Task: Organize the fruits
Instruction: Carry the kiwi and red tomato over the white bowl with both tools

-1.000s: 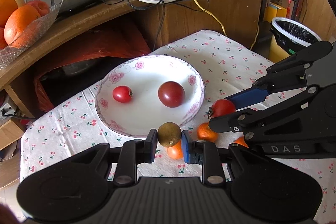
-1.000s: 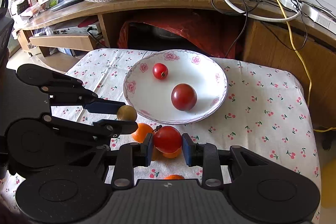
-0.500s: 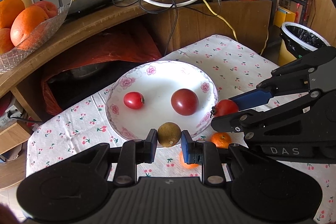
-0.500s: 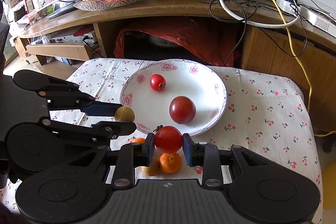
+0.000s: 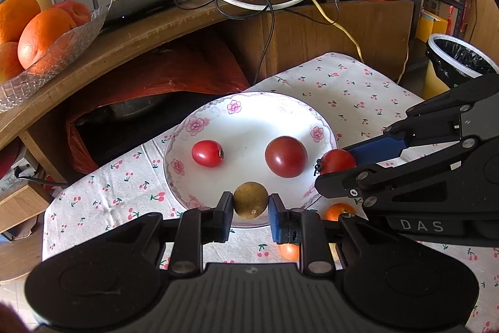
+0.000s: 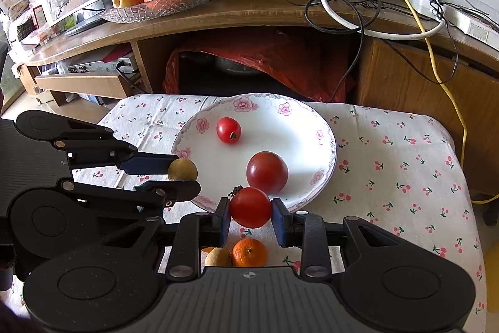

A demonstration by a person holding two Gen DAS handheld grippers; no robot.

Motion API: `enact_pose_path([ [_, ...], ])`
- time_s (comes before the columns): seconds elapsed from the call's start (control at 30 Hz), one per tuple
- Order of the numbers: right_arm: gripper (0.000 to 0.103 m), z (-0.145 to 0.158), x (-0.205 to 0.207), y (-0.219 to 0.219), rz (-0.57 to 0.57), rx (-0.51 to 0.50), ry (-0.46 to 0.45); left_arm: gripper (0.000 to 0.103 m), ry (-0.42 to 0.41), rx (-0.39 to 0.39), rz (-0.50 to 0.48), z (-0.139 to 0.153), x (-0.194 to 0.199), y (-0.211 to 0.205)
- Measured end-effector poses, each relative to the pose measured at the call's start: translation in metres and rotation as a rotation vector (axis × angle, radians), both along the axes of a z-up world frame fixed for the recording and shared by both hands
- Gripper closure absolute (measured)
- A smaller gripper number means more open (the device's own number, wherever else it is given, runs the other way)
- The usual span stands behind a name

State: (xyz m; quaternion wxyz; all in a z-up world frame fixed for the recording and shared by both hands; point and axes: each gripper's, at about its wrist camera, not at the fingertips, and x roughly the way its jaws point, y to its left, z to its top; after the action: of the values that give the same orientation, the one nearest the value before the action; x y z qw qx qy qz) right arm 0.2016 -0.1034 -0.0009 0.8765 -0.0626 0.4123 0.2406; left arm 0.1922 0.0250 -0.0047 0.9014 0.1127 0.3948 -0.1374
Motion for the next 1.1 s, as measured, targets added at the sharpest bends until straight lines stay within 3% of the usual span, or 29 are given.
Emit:
enact_pose_path([
  [1.1,0.077,-0.019,0.017,0.005,0.015,-0.006,0.020,0.071,0.012,-0.006,0.031,-0.012,0.014,0.002],
])
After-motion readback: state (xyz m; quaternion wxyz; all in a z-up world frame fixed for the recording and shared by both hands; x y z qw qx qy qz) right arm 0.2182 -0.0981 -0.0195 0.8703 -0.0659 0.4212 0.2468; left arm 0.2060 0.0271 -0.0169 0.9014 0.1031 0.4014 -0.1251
